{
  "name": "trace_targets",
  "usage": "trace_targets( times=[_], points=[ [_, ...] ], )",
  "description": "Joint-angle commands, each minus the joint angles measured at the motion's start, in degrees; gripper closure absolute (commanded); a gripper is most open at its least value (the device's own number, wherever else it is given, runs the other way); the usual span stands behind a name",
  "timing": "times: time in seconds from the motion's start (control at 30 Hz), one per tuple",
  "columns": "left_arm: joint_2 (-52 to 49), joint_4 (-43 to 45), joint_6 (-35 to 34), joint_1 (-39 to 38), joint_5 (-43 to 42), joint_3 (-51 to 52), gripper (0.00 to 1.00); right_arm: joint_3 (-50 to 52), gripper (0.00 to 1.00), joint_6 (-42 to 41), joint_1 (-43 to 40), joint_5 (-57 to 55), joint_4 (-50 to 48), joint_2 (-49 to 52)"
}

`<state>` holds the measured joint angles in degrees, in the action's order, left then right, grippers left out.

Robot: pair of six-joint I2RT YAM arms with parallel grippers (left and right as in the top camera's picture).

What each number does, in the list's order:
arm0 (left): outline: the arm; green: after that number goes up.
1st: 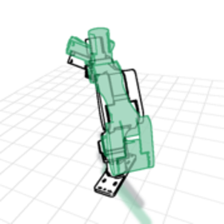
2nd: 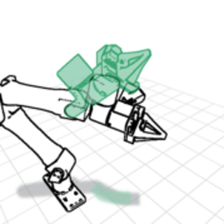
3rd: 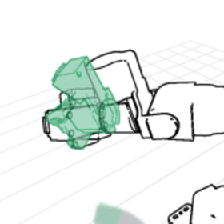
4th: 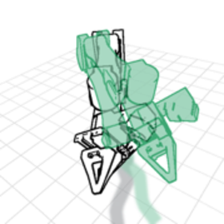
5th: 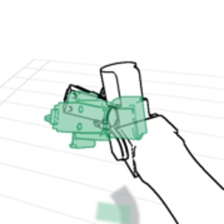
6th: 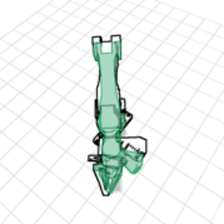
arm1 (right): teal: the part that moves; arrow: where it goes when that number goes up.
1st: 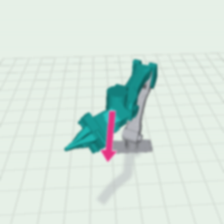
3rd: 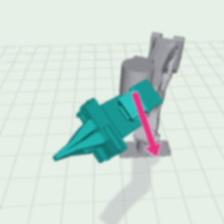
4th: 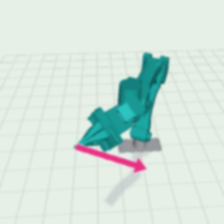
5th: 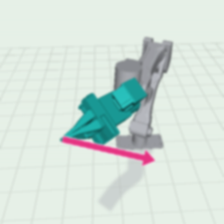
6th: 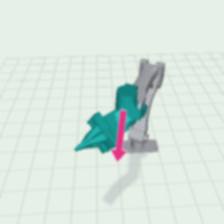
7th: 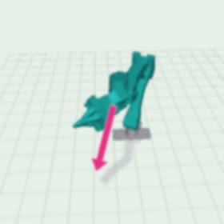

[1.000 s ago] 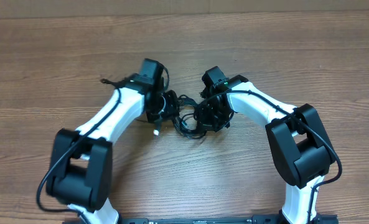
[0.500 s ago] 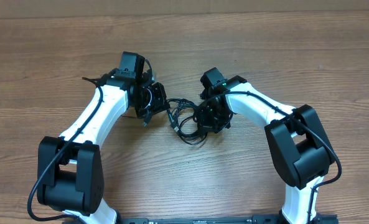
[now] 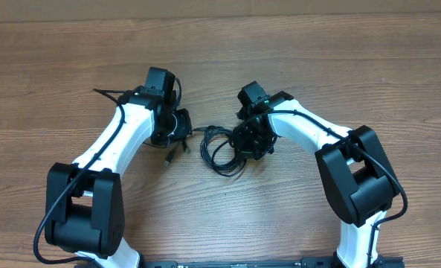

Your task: Untangle cables

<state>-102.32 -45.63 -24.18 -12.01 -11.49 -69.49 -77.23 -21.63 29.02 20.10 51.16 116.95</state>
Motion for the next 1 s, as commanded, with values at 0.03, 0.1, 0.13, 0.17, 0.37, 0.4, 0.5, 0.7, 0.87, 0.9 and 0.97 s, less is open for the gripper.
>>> trace_targets(
  times=[0.03,0.1,0.13,0.17,0.37,0.4,0.5,0.7,0.87,0.9,0.97],
  points=[
    [1.33,0.07,1.31,0.26,5.99,1.49,0.91,0.37,0.96,-0.48,-0.46,-2.47,0.50,-1.53],
    [1.33,0.00,1.33,0.26,6.19,1.53,0.90,0.37,0.96,-0.46,-0.46,-2.47,0.52,-1.53],
    [1.33,0.00,1.51,0.26,6.21,1.53,0.89,0.37,0.96,-0.48,-0.46,-2.47,0.52,-1.53],
    [1.33,-0.02,1.57,0.26,6.32,1.53,0.88,0.37,0.96,-0.46,-0.46,-2.47,0.52,-1.53],
    [1.33,-0.24,1.51,0.26,7.19,1.53,0.85,0.37,0.96,-0.46,-0.46,-2.47,0.55,-1.53],
    [1.33,-0.28,1.53,0.26,7.21,1.53,0.83,0.37,0.96,-0.46,-0.46,-2.45,0.52,-1.53],
    [1.33,-0.52,1.51,0.26,7.02,1.53,0.80,0.37,0.96,-0.48,-0.46,-2.45,0.52,-1.53],
    [1.33,-0.17,5.05,0.33,-4.17,1.53,0.79,0.09,0.96,-0.02,-0.98,3.65,1.16,-1.55],
    [1.33,0.26,9.70,0.42,-17.70,1.53,0.76,-0.92,0.96,6.56,-3.17,16.55,1.64,-1.55],
    [1.33,0.02,9.70,0.42,-18.60,1.53,0.76,-0.96,0.96,7.15,-3.76,18.73,1.66,-1.55],
    [1.33,-0.61,9.70,0.42,-18.84,1.53,0.76,-0.96,0.96,7.15,-4.76,21.84,1.68,-1.55]
  ],
)
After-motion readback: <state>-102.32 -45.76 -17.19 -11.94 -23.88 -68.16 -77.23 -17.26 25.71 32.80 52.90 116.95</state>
